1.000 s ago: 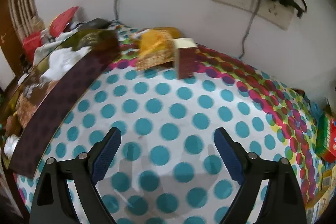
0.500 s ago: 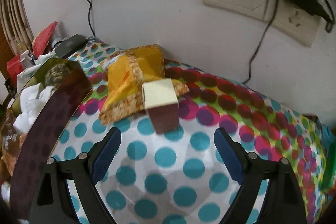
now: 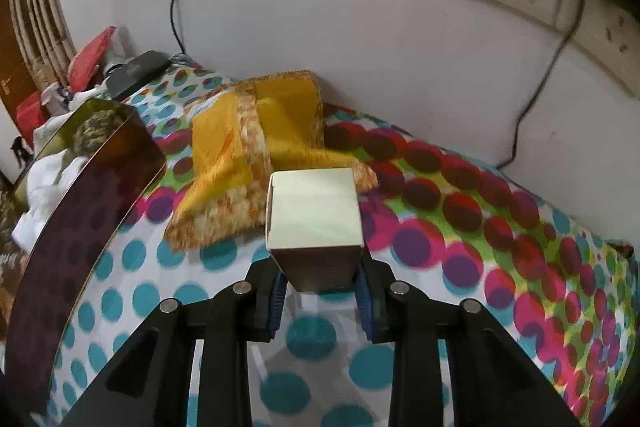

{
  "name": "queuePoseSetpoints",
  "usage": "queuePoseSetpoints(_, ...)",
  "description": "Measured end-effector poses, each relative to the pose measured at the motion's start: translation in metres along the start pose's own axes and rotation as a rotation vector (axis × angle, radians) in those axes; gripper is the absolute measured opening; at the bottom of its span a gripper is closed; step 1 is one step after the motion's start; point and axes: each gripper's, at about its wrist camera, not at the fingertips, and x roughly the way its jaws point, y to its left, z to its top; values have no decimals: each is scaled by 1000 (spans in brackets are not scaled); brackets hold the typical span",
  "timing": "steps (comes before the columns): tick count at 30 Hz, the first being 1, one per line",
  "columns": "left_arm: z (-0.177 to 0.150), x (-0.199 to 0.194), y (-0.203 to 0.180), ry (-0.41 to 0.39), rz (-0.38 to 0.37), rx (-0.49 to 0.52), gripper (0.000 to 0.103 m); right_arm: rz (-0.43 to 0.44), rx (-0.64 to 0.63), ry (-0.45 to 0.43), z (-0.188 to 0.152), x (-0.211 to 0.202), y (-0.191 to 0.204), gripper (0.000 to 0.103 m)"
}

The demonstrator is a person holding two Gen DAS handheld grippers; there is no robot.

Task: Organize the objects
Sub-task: 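Move the right gripper to the small cream-topped brown box and grasp it, then grasp the yellow snack bag with the left gripper while the right gripper holds the box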

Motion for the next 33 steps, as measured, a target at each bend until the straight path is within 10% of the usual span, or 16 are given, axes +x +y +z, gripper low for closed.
queuePoseSetpoints(12,65,49,-5,24,-79,-54,67,-17,41,-19,-90,-72,-53,29)
queuePoseSetpoints(33,136,163,-18,80,237,135,70,39,58,-18,-96,-75,-57,37)
